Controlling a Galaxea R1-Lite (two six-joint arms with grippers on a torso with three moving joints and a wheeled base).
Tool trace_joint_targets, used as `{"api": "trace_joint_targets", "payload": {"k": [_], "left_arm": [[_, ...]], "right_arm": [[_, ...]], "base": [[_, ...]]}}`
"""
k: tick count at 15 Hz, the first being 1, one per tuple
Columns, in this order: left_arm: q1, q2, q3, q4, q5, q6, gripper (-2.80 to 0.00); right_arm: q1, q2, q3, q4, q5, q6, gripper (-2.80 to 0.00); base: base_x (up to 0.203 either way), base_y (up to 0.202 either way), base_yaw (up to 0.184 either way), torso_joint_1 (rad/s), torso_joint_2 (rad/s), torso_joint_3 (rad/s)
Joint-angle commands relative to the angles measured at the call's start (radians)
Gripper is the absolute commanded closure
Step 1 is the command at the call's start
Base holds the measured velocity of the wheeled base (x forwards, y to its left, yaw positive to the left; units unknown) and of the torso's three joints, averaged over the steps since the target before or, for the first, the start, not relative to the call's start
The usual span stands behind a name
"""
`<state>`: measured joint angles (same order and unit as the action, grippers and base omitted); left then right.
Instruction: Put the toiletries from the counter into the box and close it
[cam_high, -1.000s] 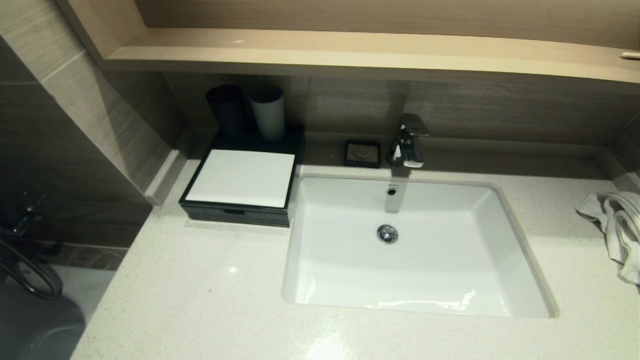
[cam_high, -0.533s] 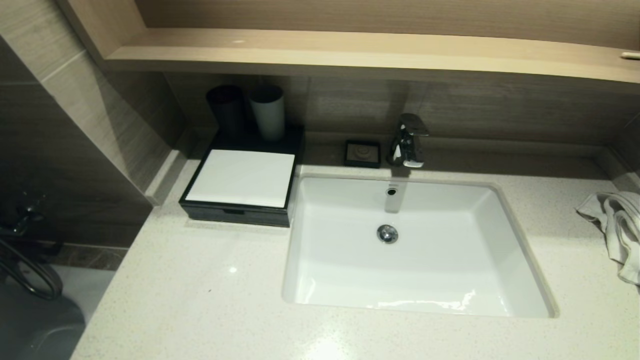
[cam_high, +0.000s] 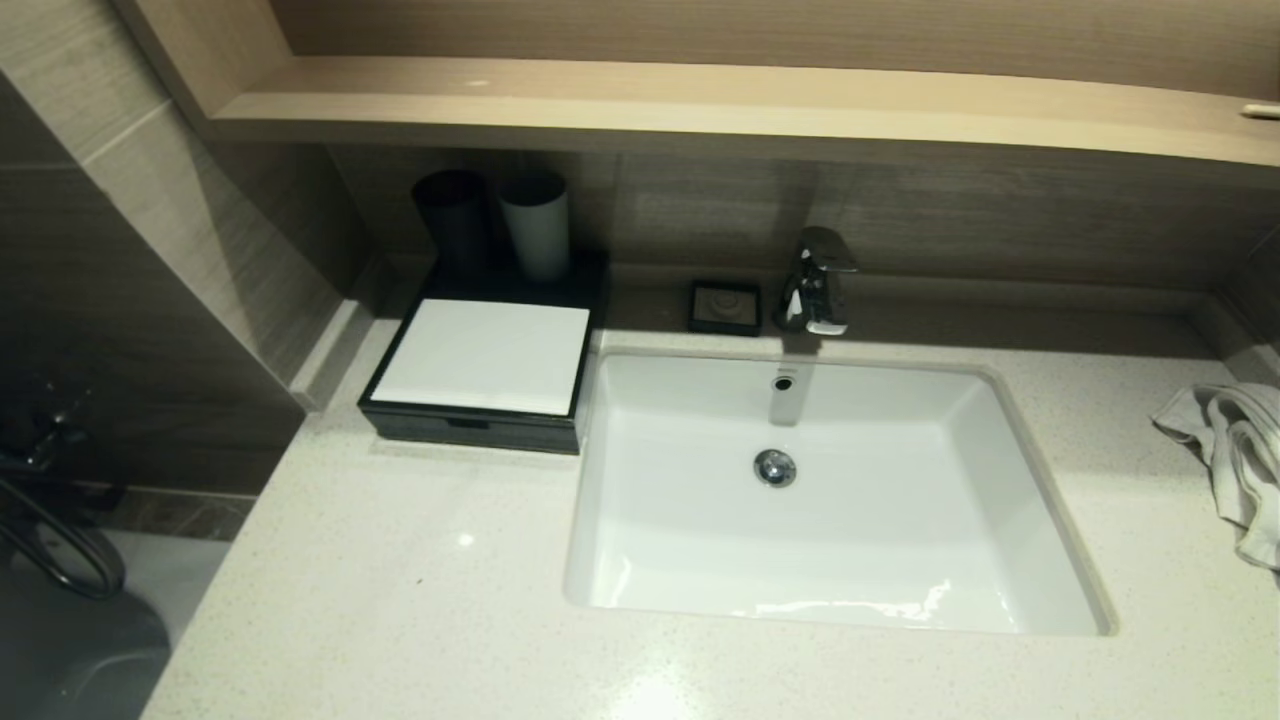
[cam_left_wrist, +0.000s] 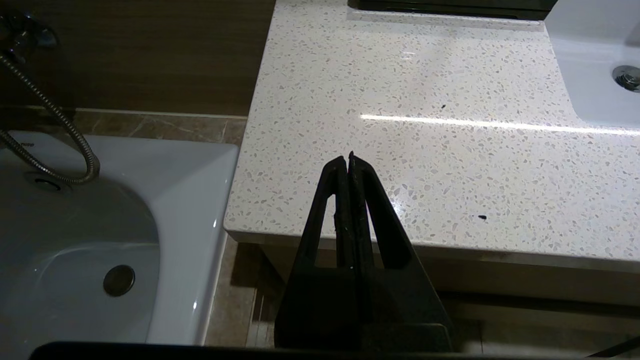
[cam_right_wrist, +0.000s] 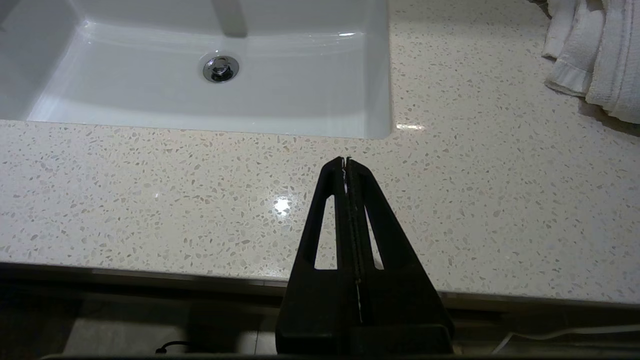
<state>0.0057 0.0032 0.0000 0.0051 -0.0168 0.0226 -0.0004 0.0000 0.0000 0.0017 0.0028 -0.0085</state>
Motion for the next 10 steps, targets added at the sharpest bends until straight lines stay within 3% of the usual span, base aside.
{"api": "trace_joint_targets", "payload": {"k": [1, 10], "left_arm": [[0.0, 0.001, 0.0, 0.0, 0.0, 0.0, 0.0], [0.0, 0.001, 0.0, 0.0, 0.0, 0.0, 0.0]], "right_arm": [[0.0, 0.0, 0.0, 0.0, 0.0, -0.001, 0.0], [0.0, 0.0, 0.0, 0.0, 0.0, 0.004, 0.0]], "base": [[0.0, 0.0, 0.0, 0.0, 0.0, 0.0], [0.0, 0.0, 0.0, 0.0, 0.0, 0.0]]}}
